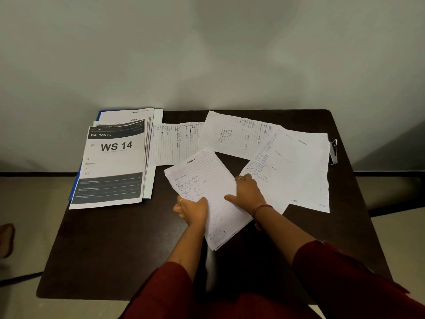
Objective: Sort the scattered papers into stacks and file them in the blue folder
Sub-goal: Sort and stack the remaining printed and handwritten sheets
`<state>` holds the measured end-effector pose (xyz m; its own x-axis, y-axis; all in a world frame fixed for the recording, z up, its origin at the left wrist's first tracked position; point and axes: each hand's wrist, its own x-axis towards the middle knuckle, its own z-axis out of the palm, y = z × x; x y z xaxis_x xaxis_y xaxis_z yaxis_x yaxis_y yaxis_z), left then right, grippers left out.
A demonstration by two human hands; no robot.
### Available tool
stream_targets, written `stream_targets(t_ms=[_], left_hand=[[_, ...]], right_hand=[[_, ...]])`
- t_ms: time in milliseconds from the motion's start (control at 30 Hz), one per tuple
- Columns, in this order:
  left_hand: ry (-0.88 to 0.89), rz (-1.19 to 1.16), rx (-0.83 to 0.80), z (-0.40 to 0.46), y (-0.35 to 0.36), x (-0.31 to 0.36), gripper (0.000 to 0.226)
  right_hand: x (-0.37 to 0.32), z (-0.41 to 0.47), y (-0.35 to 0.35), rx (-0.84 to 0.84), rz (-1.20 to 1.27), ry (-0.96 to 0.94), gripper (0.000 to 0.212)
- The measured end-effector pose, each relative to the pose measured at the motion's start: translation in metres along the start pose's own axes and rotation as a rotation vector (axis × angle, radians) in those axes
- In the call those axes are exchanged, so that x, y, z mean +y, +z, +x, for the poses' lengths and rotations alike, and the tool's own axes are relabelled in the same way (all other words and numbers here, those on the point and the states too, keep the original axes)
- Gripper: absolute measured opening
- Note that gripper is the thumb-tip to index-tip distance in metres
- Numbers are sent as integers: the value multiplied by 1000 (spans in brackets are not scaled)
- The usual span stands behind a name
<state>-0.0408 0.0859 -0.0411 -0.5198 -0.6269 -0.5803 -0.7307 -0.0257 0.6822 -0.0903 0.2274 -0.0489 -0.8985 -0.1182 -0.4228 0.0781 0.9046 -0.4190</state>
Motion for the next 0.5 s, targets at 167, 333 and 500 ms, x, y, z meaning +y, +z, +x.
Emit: stream_targets(t_ms=[167, 333, 500], left_hand=[[-103, -189, 37, 6, -10, 5, 53], [-150, -248, -10, 4, -17, -9, 27], [-99, -274, -69, -8, -23, -14, 22]], right_hand=[[-1, -5, -3, -10, 39, 26, 84], [6, -6, 4, -26, 200, 3, 62], [10, -18, 12, 87, 352, 34, 39]])
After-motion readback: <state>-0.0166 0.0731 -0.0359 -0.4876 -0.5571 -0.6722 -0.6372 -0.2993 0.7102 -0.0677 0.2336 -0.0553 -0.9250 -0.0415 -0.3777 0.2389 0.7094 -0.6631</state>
